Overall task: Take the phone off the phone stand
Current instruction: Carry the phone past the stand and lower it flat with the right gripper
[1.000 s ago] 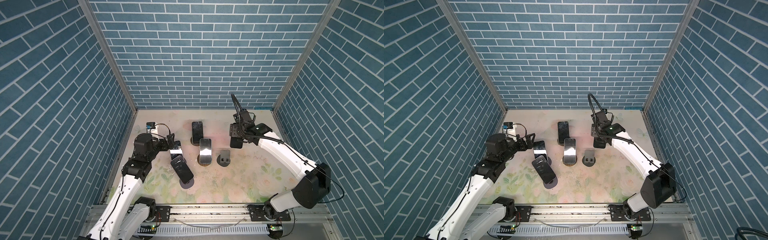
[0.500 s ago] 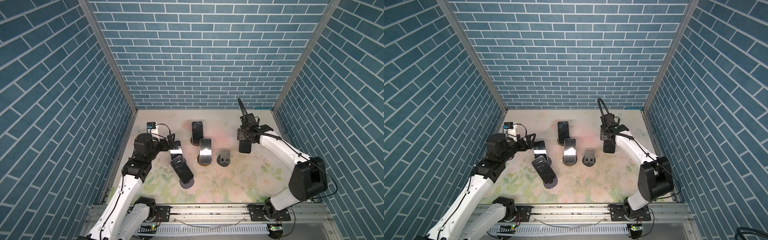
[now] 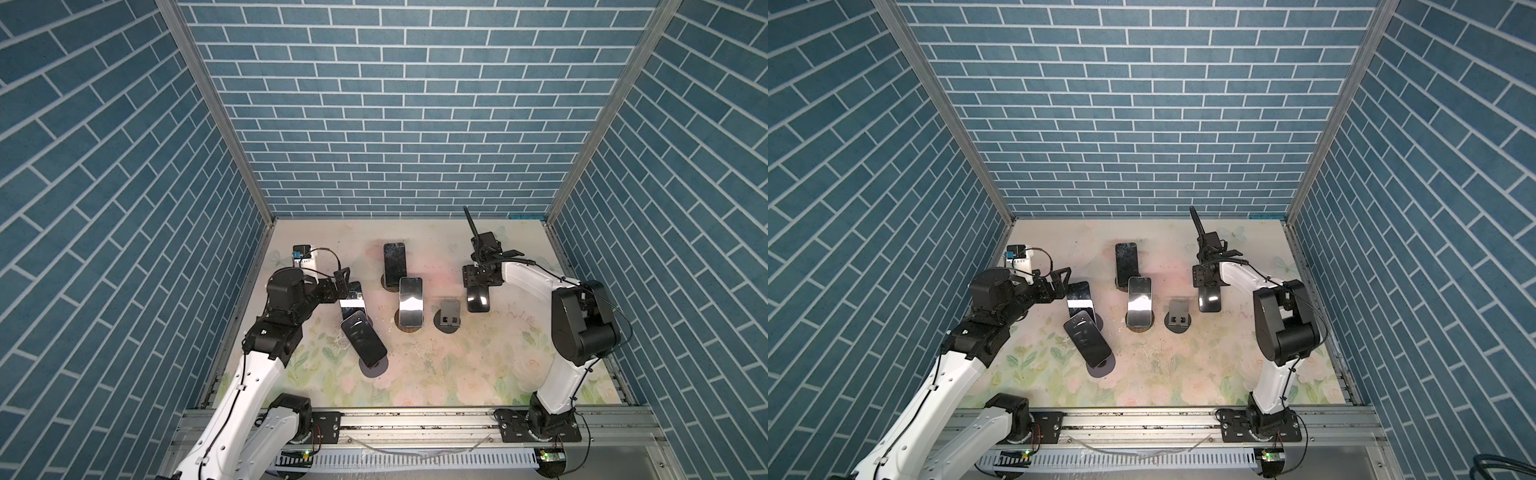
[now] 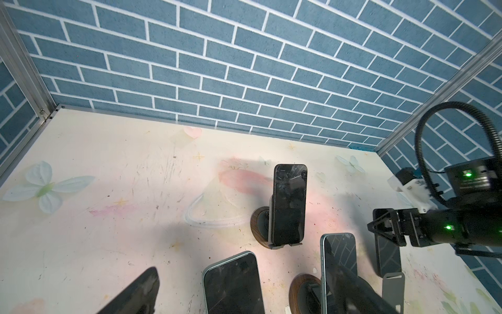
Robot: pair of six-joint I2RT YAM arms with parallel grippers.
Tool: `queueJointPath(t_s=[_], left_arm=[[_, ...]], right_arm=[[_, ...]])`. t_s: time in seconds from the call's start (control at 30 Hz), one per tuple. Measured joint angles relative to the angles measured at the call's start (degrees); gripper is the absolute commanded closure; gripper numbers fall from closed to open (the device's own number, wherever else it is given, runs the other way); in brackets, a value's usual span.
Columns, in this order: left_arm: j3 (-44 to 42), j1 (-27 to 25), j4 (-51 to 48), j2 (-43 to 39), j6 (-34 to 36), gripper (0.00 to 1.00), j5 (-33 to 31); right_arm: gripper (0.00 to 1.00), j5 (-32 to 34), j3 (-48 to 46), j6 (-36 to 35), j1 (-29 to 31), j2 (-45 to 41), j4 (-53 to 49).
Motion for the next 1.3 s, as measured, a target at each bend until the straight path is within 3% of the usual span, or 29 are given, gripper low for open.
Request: queueJointPath(t_s=[0.57, 1.3], left_arm=[[0.0, 0.0, -0.5, -0.7, 0.0, 0.0, 0.1], [0.0, 0.0, -0.4, 0.5, 0.7, 0.0, 0.2]], right_arm=[[0.51, -2.9, 11.0, -0.8, -2.3, 11.5, 0.0], [0.4, -3.5, 15.1, -0.8, -2.3, 16.1, -1.9]])
